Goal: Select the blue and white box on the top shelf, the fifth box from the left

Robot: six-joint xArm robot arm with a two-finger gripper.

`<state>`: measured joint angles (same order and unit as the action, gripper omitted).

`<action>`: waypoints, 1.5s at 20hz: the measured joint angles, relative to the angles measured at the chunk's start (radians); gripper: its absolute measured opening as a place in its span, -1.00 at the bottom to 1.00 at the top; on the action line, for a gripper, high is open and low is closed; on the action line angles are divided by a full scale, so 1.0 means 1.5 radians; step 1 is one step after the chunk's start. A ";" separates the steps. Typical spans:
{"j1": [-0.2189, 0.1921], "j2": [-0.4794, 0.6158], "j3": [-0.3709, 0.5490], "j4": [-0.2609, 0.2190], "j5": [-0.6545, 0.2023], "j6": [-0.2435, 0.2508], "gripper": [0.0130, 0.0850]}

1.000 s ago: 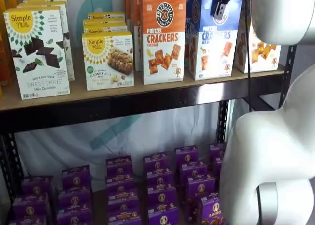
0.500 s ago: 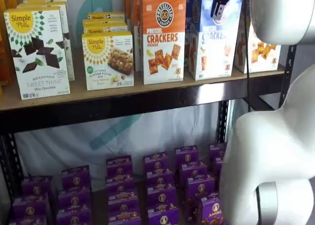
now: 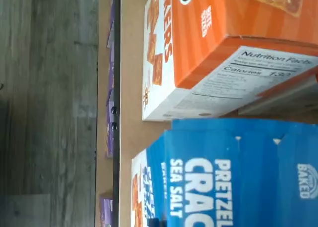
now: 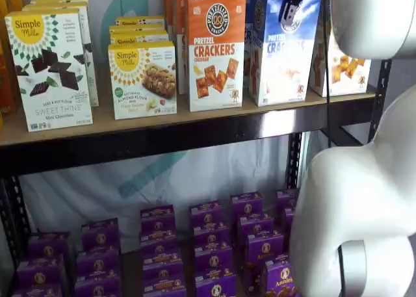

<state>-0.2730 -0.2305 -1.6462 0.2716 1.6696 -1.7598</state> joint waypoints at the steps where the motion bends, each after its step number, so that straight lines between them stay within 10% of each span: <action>1: -0.001 0.000 -0.002 0.002 0.004 0.000 0.33; 30: -0.009 -0.050 0.000 0.014 0.110 0.012 0.11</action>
<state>-0.2868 -0.3057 -1.6463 0.2929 1.8344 -1.7423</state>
